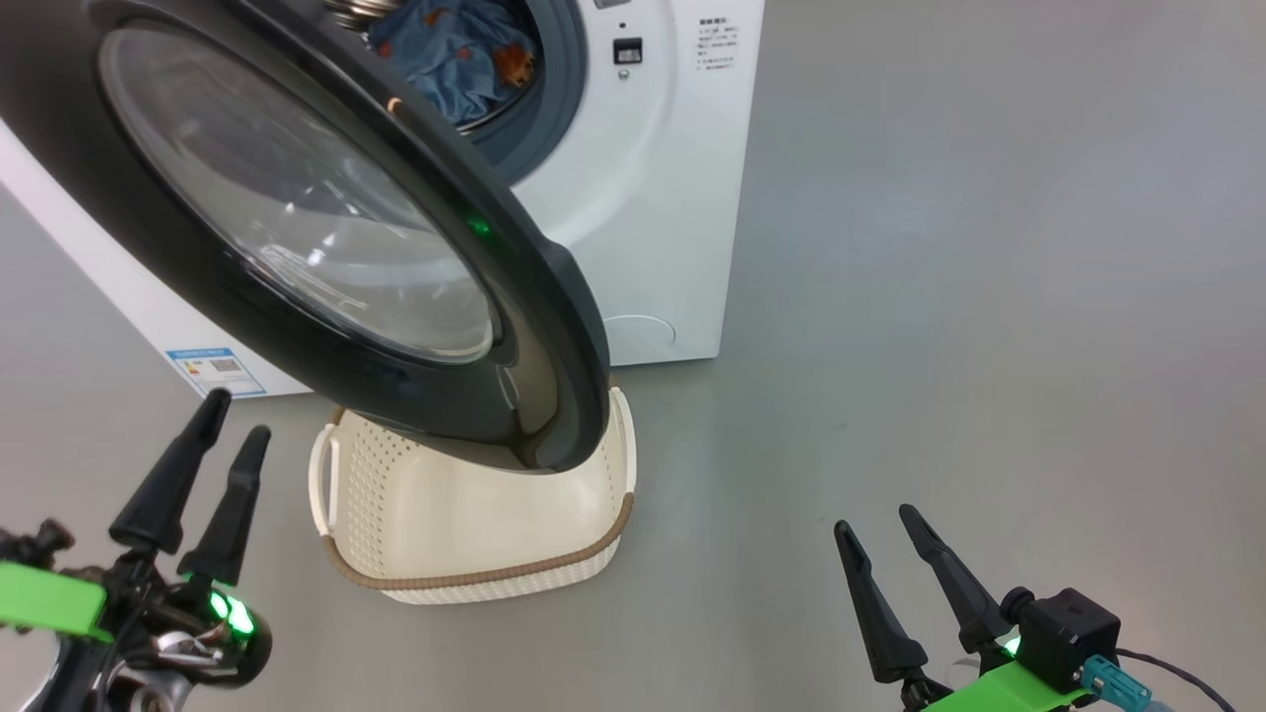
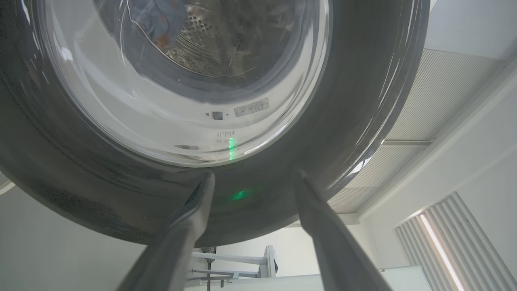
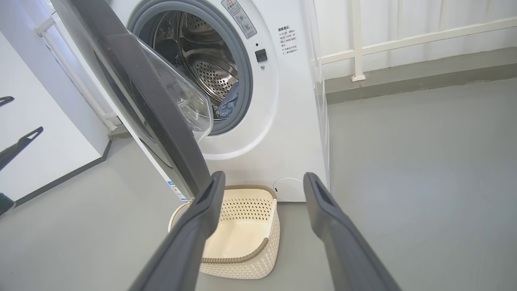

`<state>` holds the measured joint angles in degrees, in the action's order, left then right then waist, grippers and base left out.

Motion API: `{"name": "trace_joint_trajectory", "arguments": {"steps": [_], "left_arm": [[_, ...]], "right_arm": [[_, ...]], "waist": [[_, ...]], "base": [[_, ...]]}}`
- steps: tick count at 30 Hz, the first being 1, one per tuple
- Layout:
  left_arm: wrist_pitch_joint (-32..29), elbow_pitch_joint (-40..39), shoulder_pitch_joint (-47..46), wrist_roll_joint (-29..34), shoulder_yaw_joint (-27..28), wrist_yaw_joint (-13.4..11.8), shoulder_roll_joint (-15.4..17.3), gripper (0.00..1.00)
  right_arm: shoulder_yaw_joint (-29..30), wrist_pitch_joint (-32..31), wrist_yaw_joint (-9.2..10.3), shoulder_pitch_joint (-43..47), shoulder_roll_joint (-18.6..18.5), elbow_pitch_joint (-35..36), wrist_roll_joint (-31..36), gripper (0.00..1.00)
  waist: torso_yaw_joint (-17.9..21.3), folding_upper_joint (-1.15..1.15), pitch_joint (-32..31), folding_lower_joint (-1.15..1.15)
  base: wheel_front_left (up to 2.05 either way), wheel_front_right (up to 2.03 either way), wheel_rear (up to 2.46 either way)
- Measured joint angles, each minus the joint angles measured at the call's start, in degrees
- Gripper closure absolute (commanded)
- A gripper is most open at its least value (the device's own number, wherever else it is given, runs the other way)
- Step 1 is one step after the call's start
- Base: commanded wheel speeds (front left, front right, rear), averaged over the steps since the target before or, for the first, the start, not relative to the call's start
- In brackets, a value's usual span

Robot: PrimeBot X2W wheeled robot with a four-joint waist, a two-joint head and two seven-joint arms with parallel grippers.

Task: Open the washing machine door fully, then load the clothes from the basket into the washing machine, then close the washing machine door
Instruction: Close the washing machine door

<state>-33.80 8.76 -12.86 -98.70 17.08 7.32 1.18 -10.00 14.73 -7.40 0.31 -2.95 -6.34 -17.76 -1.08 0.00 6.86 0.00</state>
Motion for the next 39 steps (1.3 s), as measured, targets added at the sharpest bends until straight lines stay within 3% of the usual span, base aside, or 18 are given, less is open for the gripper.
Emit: {"name": "trace_joint_trajectory", "arguments": {"steps": [5, 9, 14, 17, 24, 26, 39], "left_arm": [[5.41, -2.0, 1.78, 2.43, 0.75, 0.0, 0.02, 0.0], [11.63, -7.71, 2.45, 11.09, 1.07, 0.0, 0.22, 0.0], [18.91, -10.88, 3.86, 16.21, -0.58, 0.0, 0.92, 0.0], [25.95, -12.77, 5.37, 20.5, -3.75, 0.0, 3.96, 0.0], [47.43, -11.99, 8.7, 33.38, -16.24, 0.0, 15.36, 0.0], [48.22, -10.94, 9.44, 36.93, -18.7, 0.01, 17.38, 0.0], [48.45, -12.71, 12.0, 62.85, -15.78, 0.01, 15.4, 0.0]], "right_arm": [[-0.05, 0.0, 0.0, 0.0, 0.0, -0.04, 0.01, 0.0], [-0.07, 0.0, 0.0, 0.0, 0.0, -0.05, 0.3, 0.0], [-0.16, 0.0, 0.0, -0.01, 0.0, 0.04, 0.53, 0.0], [-0.22, 0.0, 0.0, -0.01, 0.0, 0.24, 0.54, 0.0], [-0.32, 0.0, 0.0, -0.02, 0.0, 0.7, 0.96, 0.0], [-0.27, 0.0, 0.0, -0.02, 0.0, 0.81, 0.96, 0.0], [-0.22, 0.0, 0.0, -0.02, 0.0, 1.35, 0.96, 0.0]], "waist": [[-0.76, 0.0, -0.73, 0.0], [-1.14, 0.0, -0.91, 0.0], [-1.14, 0.0, -0.94, 0.0], [-1.11, 0.0, -0.77, 0.0], [-0.87, 0.0, -0.49, 0.0], [-0.9, 0.0, -0.54, 0.0], [-0.81, 0.0, -0.49, 0.0]], "base": [[0.0, 0.0, 0.0], [0.0, 0.0, 0.0], [0.0, 0.0, 0.0], [0.0, 0.0, 0.0], [0.0, 0.0, 0.0], [0.0, 0.0, 0.0], [0.0, 0.0, 0.0]]}}
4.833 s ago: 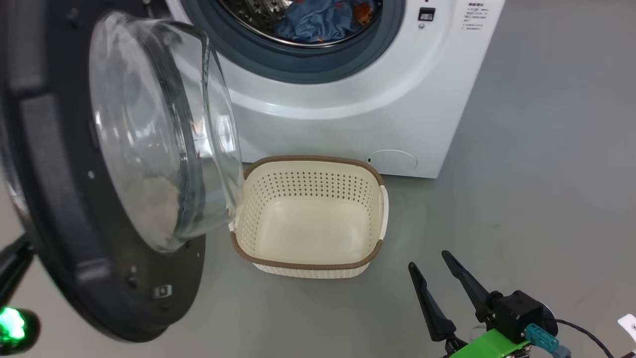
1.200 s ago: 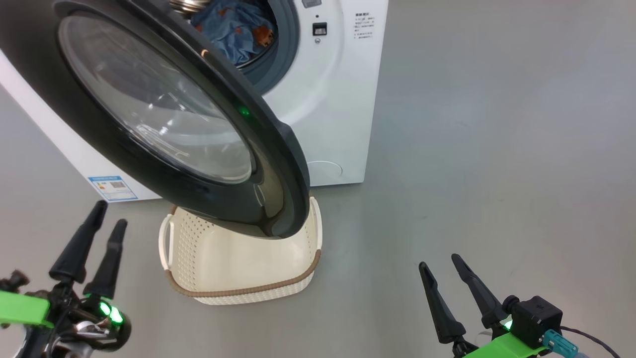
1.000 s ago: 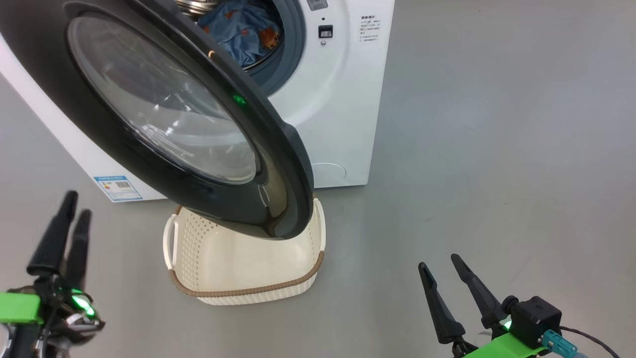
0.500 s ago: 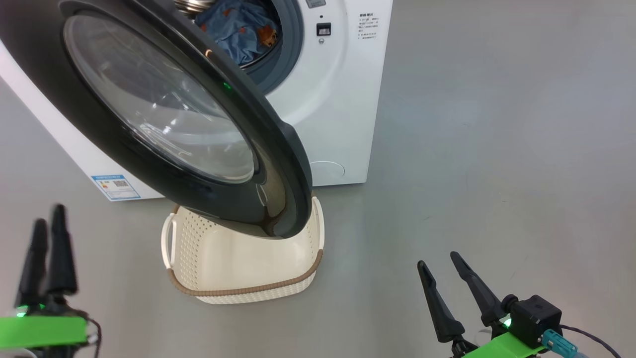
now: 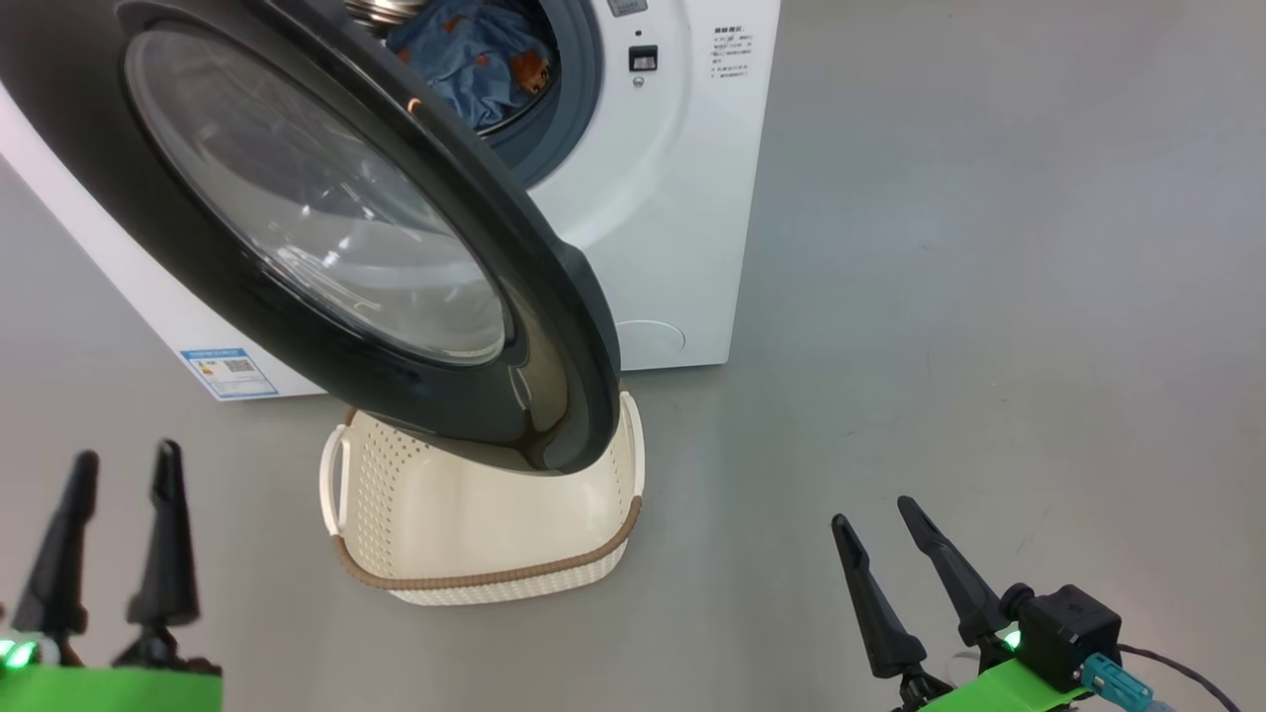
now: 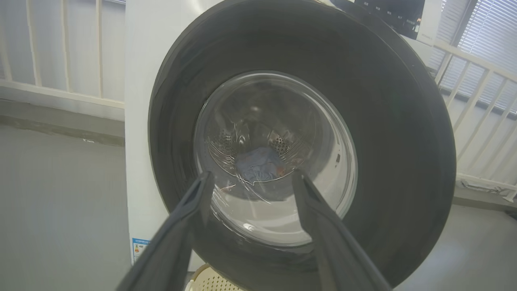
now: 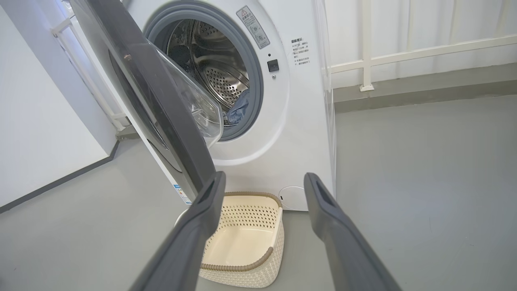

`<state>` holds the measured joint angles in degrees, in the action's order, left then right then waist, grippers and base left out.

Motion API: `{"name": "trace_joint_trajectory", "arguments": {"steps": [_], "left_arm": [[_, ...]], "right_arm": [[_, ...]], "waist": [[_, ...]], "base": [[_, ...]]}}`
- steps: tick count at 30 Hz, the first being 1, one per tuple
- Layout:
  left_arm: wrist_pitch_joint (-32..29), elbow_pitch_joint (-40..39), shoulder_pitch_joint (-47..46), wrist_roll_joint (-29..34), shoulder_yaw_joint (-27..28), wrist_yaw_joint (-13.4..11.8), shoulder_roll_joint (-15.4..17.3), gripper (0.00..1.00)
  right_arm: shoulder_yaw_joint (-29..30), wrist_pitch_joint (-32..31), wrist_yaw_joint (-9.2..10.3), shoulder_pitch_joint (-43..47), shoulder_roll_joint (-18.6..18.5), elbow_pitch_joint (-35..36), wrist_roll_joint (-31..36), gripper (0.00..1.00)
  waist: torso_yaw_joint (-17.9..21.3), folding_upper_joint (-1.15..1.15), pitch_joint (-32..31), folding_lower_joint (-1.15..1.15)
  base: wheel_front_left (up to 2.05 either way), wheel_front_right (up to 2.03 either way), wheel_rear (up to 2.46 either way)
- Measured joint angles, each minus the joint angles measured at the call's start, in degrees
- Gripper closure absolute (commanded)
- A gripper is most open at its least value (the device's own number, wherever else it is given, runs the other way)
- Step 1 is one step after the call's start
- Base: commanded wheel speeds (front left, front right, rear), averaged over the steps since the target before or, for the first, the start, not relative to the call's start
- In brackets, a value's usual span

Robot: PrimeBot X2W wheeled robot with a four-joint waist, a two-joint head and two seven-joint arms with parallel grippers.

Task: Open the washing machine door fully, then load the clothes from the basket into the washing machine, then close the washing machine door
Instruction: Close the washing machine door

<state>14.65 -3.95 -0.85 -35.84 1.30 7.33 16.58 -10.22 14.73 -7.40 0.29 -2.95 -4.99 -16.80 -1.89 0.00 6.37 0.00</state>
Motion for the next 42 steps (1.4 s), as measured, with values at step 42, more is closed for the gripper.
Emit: {"name": "trace_joint_trajectory", "arguments": {"steps": [42], "left_arm": [[-0.01, 6.19, 7.8, 18.73, 4.43, 0.07, -6.27, 0.0]], "right_arm": [[3.45, 0.0, 0.0, 1.19, 0.02, 2.15, 1.16, 0.0]], "waist": [[1.46, 0.0, -3.18, 0.0]], "base": [[0.0, 0.0, 0.0]]}}
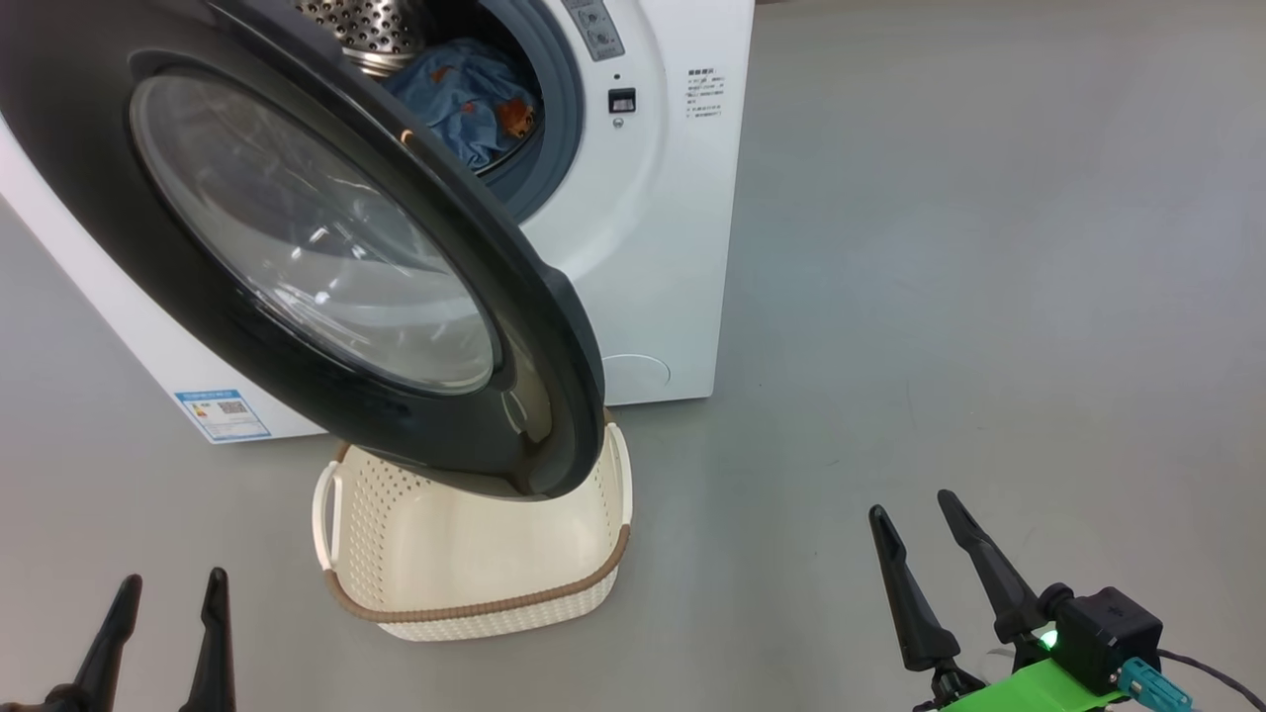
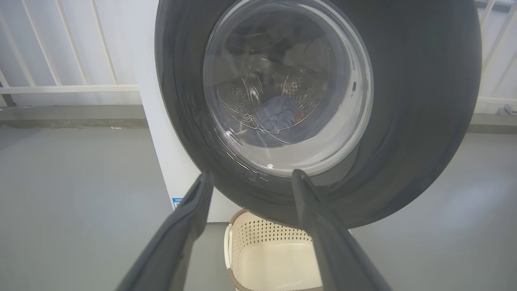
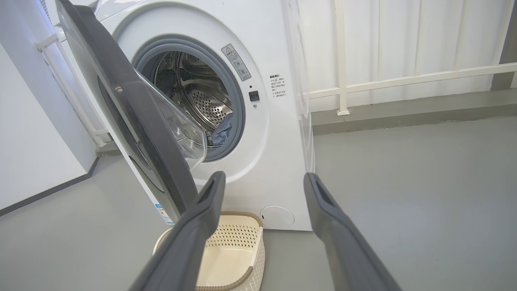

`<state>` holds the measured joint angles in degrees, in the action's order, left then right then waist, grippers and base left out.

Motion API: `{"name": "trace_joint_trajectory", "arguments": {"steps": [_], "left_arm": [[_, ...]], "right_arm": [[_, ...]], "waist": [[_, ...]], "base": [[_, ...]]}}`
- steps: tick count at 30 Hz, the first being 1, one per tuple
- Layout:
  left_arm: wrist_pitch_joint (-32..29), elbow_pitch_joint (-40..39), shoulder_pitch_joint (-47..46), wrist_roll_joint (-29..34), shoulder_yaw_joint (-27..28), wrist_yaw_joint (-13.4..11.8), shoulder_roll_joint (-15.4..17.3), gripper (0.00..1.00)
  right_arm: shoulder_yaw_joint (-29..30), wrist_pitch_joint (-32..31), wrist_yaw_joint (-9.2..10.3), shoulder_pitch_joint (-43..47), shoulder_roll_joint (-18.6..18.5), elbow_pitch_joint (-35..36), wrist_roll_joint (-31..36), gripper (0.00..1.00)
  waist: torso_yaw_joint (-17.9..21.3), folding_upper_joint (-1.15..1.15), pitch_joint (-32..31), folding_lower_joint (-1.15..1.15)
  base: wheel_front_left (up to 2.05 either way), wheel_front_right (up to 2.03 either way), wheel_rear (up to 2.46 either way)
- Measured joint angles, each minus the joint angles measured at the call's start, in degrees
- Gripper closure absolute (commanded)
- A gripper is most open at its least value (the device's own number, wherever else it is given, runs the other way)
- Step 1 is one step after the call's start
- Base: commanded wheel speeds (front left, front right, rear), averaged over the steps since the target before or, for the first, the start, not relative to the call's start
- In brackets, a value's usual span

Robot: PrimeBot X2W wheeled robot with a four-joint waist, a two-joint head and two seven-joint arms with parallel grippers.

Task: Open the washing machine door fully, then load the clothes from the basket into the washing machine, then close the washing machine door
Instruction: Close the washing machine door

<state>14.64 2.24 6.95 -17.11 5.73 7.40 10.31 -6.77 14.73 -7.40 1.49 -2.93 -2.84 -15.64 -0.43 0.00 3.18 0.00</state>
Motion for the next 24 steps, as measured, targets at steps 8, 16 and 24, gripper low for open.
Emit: {"name": "trace_joint_trajectory", "arguments": {"steps": [8, 16, 24], "left_arm": [[0.0, 0.38, 0.2, 1.29, 0.31, 0.0, -0.41, 0.0], [0.0, 0.8, 0.36, 1.78, 0.74, 0.0, -0.76, 0.0], [0.0, 1.33, 0.53, 2.29, 0.77, 0.0, -0.97, 0.0]], "right_arm": [[0.18, 0.0, 0.0, 1.16, 0.02, -0.21, 0.01, 0.0], [0.83, 0.0, 0.0, 1.63, 0.04, -0.4, 1.0, 0.0], [1.97, 0.0, 0.0, 2.08, 0.12, -0.55, 1.07, 0.0]], "waist": [[0.29, 0.0, -0.79, 0.0], [0.34, 0.0, -1.45, 0.0], [0.23, 0.0, -2.22, 0.0]], "base": [[0.0, 0.0, 0.0], [0.0, 0.0, 0.0], [0.0, 0.0, 0.0]]}}
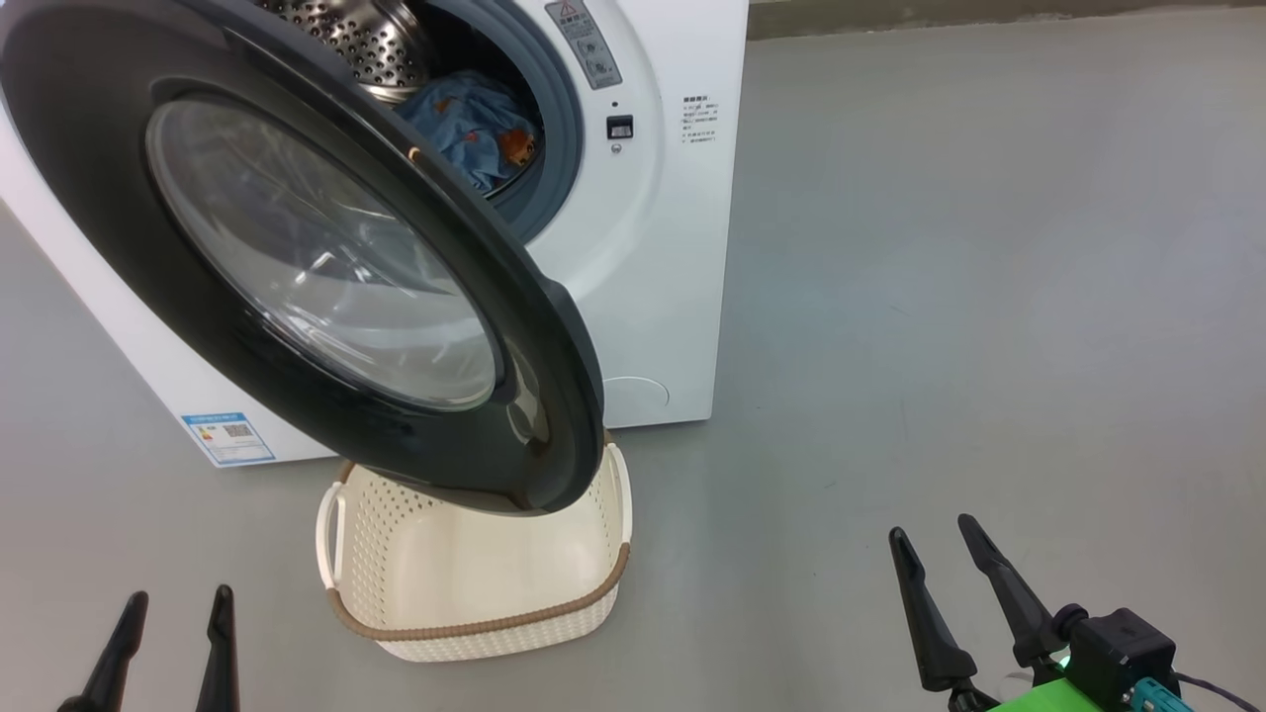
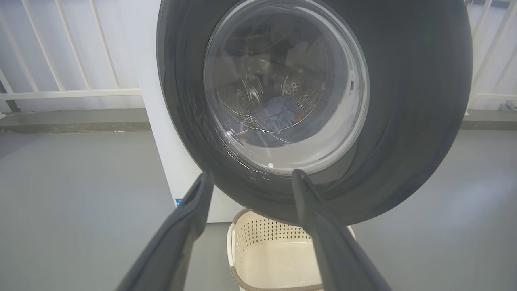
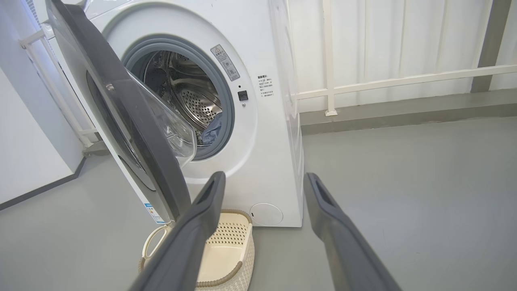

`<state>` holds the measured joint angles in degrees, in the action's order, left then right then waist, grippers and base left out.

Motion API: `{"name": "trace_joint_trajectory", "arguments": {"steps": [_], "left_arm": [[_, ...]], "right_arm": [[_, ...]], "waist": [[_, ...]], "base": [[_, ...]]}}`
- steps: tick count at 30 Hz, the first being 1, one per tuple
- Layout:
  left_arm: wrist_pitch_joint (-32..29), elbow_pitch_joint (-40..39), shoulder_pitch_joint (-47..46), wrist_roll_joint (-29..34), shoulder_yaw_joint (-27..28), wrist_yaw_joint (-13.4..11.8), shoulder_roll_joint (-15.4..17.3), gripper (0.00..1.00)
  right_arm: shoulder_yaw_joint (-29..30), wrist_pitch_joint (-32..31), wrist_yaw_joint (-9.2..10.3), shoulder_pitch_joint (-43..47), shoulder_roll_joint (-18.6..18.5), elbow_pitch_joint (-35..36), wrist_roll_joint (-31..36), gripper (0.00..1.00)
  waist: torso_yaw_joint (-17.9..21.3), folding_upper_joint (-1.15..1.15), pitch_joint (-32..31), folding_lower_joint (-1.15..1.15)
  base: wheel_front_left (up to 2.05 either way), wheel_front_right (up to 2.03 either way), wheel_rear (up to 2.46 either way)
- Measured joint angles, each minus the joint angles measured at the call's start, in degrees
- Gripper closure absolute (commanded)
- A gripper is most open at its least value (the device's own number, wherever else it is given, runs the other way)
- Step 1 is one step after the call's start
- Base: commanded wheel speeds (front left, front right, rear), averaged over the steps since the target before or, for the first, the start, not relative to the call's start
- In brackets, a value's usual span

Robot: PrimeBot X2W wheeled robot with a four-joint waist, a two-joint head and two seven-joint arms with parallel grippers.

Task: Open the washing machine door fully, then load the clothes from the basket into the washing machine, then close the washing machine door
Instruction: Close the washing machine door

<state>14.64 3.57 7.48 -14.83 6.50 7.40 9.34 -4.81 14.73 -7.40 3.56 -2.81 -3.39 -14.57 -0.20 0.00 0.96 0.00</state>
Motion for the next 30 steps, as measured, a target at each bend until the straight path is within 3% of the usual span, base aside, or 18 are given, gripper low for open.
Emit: {"name": "trace_joint_trajectory", "arguments": {"steps": [24, 25, 26, 28, 30], "left_arm": [[0.0, 0.0, 0.81, 0.31, -0.31, 0.0, -0.15, 0.0], [0.0, -0.09, 0.81, 0.31, -0.35, 0.0, -0.15, 0.0], [0.0, -0.1, 0.81, 0.31, -0.4, 0.0, -0.15, 0.0], [0.0, -0.13, 0.81, 0.3, -0.41, 0.0, -0.13, 0.0], [0.0, -0.15, 0.8, 0.3, -0.42, 0.0, -0.12, 0.0]], "right_arm": [[0.29, 0.0, 0.0, 0.01, 0.05, -0.01, 0.33, 0.0], [0.27, 0.0, 0.0, 0.01, 0.05, -0.01, 0.33, 0.05], [0.25, 0.0, 0.0, 0.01, 0.05, -0.01, 0.33, 0.27], [0.21, 0.0, 0.0, 0.01, 0.07, 0.05, 0.32, 1.0], [0.08, 0.0, 0.0, 0.0, 0.05, 0.89, 0.32, 1.0]], "waist": [[-0.27, 0.0, 0.29, 0.0], [-0.31, 0.0, 0.3, 0.0], [-0.36, 0.0, 0.29, 0.0], [-0.43, 0.0, 0.35, 0.0], [-0.54, 0.0, 0.46, 0.0]], "base": [[0.0, 0.0, 0.0], [0.0, 0.0, 0.0], [0.0, 0.0, 0.0], [0.0, 0.0, 0.0], [0.0, 0.0, 0.0]]}}
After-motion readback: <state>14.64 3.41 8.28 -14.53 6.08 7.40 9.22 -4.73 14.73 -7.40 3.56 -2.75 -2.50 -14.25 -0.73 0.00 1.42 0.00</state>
